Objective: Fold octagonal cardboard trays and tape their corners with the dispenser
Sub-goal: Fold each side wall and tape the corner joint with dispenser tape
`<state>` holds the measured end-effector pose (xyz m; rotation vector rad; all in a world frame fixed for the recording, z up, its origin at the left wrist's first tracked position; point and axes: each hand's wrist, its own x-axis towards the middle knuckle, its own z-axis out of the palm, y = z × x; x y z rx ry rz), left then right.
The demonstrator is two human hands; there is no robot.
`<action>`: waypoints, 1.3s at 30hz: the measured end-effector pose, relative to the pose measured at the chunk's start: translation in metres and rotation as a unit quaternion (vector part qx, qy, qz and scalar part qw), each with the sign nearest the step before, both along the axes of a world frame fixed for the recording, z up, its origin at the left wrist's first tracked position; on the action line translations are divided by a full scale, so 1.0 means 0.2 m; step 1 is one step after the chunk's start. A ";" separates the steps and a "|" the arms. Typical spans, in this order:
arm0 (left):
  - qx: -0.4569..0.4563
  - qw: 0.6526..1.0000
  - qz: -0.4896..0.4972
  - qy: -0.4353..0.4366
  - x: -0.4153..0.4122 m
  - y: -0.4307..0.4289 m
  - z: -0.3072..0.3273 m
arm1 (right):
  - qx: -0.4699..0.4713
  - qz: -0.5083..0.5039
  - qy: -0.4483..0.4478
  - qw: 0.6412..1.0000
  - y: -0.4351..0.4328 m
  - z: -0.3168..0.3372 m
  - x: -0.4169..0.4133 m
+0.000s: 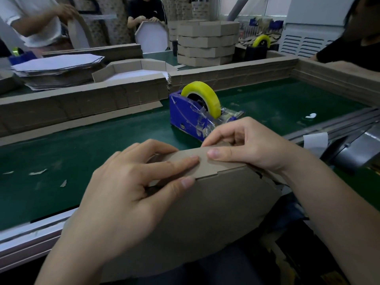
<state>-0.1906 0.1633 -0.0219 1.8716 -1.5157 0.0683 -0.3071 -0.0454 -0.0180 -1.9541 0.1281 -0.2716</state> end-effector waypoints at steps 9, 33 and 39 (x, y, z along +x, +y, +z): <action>0.030 0.979 -0.008 -0.202 0.03 0.03 -0.01 | -0.077 -0.044 -0.055 0.995 0.04 -0.09 -0.04; 0.022 0.991 0.003 -0.133 0.00 -0.04 -0.03 | 0.232 -0.310 0.034 0.921 -0.47 -0.03 0.15; 0.021 0.991 0.009 -0.129 0.01 -0.05 -0.03 | 0.295 -0.306 -0.090 0.901 -0.43 -0.12 0.15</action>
